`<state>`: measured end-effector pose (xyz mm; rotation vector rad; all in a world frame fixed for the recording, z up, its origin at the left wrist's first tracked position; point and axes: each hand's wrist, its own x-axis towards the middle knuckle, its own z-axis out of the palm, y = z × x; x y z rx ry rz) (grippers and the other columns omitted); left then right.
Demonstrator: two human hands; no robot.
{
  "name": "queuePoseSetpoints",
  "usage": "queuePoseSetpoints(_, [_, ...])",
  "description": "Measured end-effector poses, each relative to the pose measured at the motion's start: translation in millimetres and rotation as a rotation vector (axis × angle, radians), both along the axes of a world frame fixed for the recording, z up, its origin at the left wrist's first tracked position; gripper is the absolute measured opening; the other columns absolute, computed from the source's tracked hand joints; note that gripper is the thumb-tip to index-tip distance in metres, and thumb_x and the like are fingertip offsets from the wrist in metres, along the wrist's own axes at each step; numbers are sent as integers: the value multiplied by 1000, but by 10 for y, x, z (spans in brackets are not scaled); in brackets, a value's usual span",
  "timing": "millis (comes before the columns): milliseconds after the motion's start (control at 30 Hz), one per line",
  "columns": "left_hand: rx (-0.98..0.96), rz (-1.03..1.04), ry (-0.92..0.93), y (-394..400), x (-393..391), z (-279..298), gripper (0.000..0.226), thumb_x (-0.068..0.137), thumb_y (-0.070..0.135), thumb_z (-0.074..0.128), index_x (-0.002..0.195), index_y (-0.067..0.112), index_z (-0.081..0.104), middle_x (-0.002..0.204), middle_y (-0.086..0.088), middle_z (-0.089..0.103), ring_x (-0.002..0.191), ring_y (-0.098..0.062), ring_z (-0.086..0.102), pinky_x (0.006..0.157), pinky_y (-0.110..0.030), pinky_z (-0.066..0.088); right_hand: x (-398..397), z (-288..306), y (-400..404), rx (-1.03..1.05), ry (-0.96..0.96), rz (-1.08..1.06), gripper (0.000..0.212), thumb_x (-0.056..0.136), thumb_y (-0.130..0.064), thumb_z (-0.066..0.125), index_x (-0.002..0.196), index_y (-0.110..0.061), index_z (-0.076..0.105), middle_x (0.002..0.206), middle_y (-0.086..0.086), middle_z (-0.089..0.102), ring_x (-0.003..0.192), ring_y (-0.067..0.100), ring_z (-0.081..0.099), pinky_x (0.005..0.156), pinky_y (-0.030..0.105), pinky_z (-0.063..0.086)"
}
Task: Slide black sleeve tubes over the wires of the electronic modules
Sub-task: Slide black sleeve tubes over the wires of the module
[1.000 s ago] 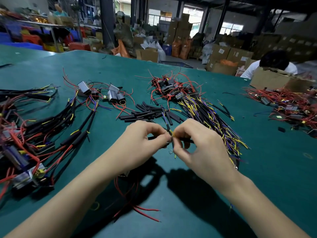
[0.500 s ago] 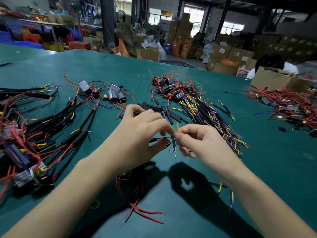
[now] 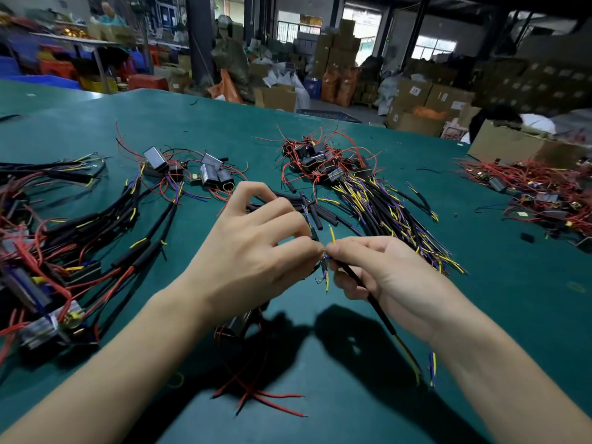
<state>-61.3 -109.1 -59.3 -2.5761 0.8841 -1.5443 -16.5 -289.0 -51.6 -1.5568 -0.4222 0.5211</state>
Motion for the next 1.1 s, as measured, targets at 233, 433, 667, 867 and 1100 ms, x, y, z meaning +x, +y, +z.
queuePoseSetpoints(233, [71,-6,15,-45,11,11,10,83,7,67,81,15,73,76,0,64,70,-23,62,78,-38,41,32,2,-10,2,305,31,16,89,-11,54,73,-11,53,64,0,53,43,6,36,41,16,20])
queuePoseSetpoints(433, [59,-53,-8,-2,7,-12,9,86,13,67,84,15,75,73,-2,63,68,-24,62,78,-38,40,49,-3,-36,22,354,77,6,82,-14,60,78,-12,55,64,-2,55,43,5,36,38,14,25])
queuePoseSetpoints(667, [-46,-26,12,-13,32,-48,11,88,18,66,80,15,74,74,3,65,70,-23,62,77,-40,42,28,-15,-7,56,117,37,13,91,-8,55,79,-6,60,67,2,55,48,8,40,41,15,27])
queuePoseSetpoints(867, [-370,-15,302,-96,10,-116,16,88,26,60,80,15,69,76,6,63,74,-20,59,75,-41,38,-37,-36,40,-99,-406,-122,16,90,-7,60,74,-9,62,54,-6,53,46,4,43,48,11,35])
queuePoseSetpoints(1100, [-675,-165,460,-124,36,-163,8,84,18,67,82,13,73,78,4,66,74,-10,61,71,-39,47,7,-61,25,-40,-387,-98,9,90,-6,61,83,-2,64,52,-10,57,45,1,47,50,8,36])
